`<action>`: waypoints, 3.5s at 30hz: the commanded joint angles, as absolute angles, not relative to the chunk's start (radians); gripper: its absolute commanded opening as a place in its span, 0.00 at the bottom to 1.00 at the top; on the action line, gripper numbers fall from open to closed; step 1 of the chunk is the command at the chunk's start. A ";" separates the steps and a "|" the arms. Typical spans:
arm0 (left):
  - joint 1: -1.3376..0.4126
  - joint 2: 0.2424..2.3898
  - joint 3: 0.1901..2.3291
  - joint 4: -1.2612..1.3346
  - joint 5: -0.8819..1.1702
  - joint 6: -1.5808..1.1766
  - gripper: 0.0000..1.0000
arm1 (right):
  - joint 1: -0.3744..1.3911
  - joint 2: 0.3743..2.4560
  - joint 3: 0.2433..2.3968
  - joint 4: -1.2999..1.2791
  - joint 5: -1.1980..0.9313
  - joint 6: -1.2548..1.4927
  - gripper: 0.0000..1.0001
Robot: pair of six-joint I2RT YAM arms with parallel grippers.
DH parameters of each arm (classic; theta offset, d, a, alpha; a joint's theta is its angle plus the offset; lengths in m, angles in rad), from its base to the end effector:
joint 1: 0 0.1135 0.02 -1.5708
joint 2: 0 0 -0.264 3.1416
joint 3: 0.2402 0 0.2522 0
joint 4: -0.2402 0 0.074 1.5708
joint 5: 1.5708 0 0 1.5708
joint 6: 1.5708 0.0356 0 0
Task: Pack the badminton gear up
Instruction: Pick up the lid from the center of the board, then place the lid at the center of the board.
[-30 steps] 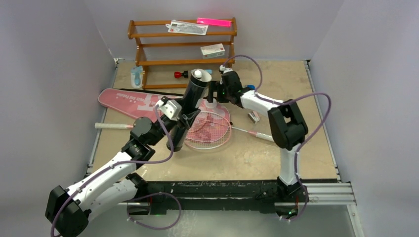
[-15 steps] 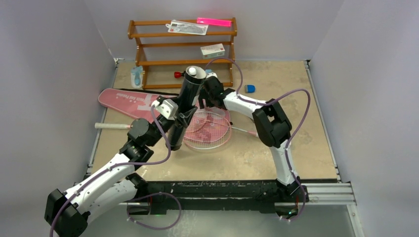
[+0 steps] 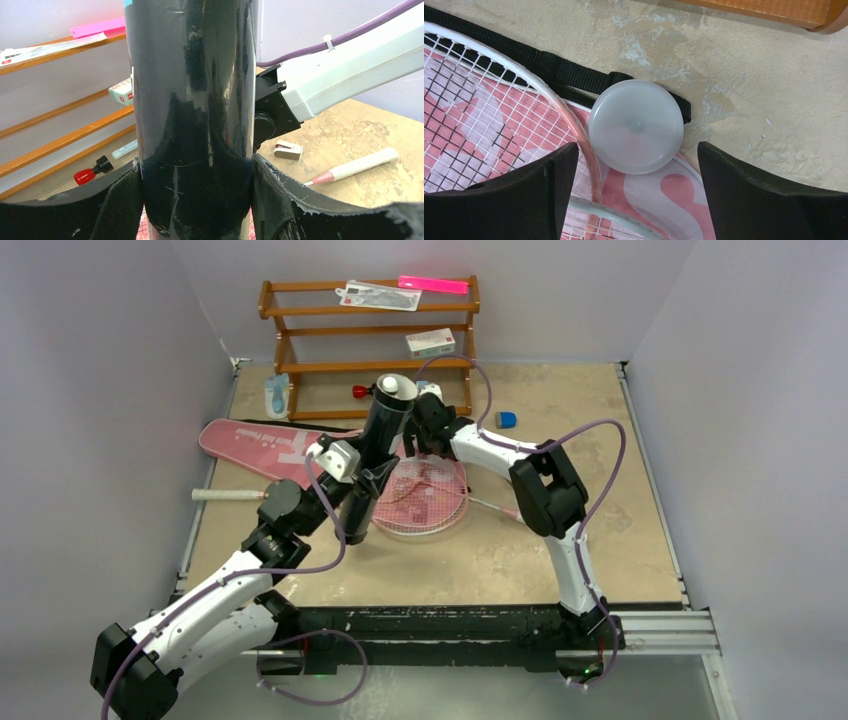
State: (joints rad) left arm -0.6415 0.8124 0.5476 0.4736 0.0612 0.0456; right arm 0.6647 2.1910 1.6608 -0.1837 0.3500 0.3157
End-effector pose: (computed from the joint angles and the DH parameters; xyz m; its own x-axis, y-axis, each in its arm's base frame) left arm 0.1571 -0.1201 0.3216 0.1953 -0.0891 -0.9767 0.6370 0.7688 0.0573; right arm 0.3982 0.2965 0.1859 -0.6065 -0.1047 -0.7882 -0.1969 0.9802 0.0212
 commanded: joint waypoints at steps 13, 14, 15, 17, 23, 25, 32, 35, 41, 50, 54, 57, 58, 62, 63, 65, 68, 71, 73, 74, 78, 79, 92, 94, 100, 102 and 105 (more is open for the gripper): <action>-0.637 0.803 0.592 0.526 0.081 0.049 0.46 | 0.660 2.208 1.785 -0.215 0.332 0.340 0.92; -0.636 0.802 0.593 0.526 0.082 0.050 0.46 | 0.660 2.211 1.790 -0.216 0.332 0.340 0.93; -0.637 0.802 0.592 0.526 0.083 0.050 0.46 | 0.660 2.214 1.797 -0.216 0.330 0.340 0.93; -0.636 0.804 0.593 0.525 0.085 0.051 0.46 | 0.660 2.224 1.812 -0.221 0.330 0.339 0.93; -0.635 0.805 0.594 0.523 0.088 0.051 0.46 | 0.658 2.252 1.838 -0.243 0.351 0.347 0.85; -0.635 0.805 0.594 0.524 0.087 0.051 0.46 | 0.657 2.259 1.840 -0.249 0.354 0.351 0.85; -0.635 0.804 0.594 0.523 0.089 0.051 0.46 | 0.652 2.259 1.816 -0.251 0.359 0.365 0.87; -0.635 0.804 0.594 0.523 0.093 0.050 0.46 | 0.652 2.243 1.793 -0.229 0.346 0.368 0.85; -0.635 0.803 0.595 0.522 0.092 0.051 0.46 | 0.652 2.217 1.787 -0.217 0.345 0.362 0.63; -0.634 0.805 0.596 0.522 0.100 0.049 0.46 | 0.647 2.182 1.770 -0.208 0.338 0.359 0.53; -0.634 0.805 0.597 0.522 0.101 0.049 0.46 | 0.648 2.123 1.747 -0.193 0.361 0.336 0.54; -0.634 0.805 0.597 0.521 0.100 0.049 0.47 | 0.649 2.064 1.716 -0.187 0.356 0.325 0.54; -0.635 0.805 0.597 0.520 0.101 0.049 0.47 | 0.649 2.039 1.687 -0.184 0.350 0.325 0.54; -0.634 0.804 0.597 0.520 0.100 0.049 0.46 | 0.652 1.918 1.540 -0.163 0.310 0.341 0.55; -0.634 0.803 0.597 0.519 0.100 0.049 0.47 | 0.655 1.879 1.491 -0.164 0.290 0.353 0.55; -0.634 0.801 0.597 0.519 0.100 0.050 0.47 | 0.667 1.785 1.379 -0.163 0.247 0.388 0.55; -0.634 0.798 0.596 0.517 0.090 0.051 0.46 | 0.688 1.607 1.173 -0.136 0.130 0.432 0.56; -0.634 0.800 0.597 0.517 0.093 0.051 0.46 | 0.689 1.424 0.989 -0.135 -0.057 0.463 0.58; -0.635 0.802 0.599 0.519 0.106 0.044 0.47 | 0.689 1.340 0.894 -0.138 -0.196 0.491 0.60; -0.634 0.802 0.599 0.519 0.110 0.040 0.47 | 0.688 1.307 0.855 -0.139 -0.268 0.530 0.61; -0.635 0.799 0.602 0.514 0.114 0.038 0.46 | 0.688 1.252 0.789 -0.076 -0.383 0.597 0.64; -0.634 0.798 0.603 0.514 0.112 0.038 0.46 | 0.689 1.264 0.787 -0.054 -0.397 0.607 0.64; -0.634 0.796 0.597 0.512 0.103 0.041 0.46 | 0.591 1.641 0.908 0.189 -0.656 0.748 0.67; -0.635 0.795 0.599 0.513 0.105 0.042 0.46 | 0.553 1.668 0.895 0.243 -0.707 0.794 0.80; -0.635 0.789 0.598 0.512 0.109 0.044 0.46 | 0.505 1.687 0.868 0.334 -0.770 0.880 0.97; -0.635 0.785 0.600 0.513 0.108 0.045 0.46 | 0.502 1.665 0.867 0.313 -0.743 0.874 0.98; -0.634 0.780 0.599 0.511 0.107 0.050 0.46 | 0.502 1.598 0.896 0.203 -0.625 0.762 0.95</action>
State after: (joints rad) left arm -0.6415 0.8070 0.5476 0.4522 0.1005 0.0456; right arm 0.4988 1.6897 0.8688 0.2634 -0.6960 0.8364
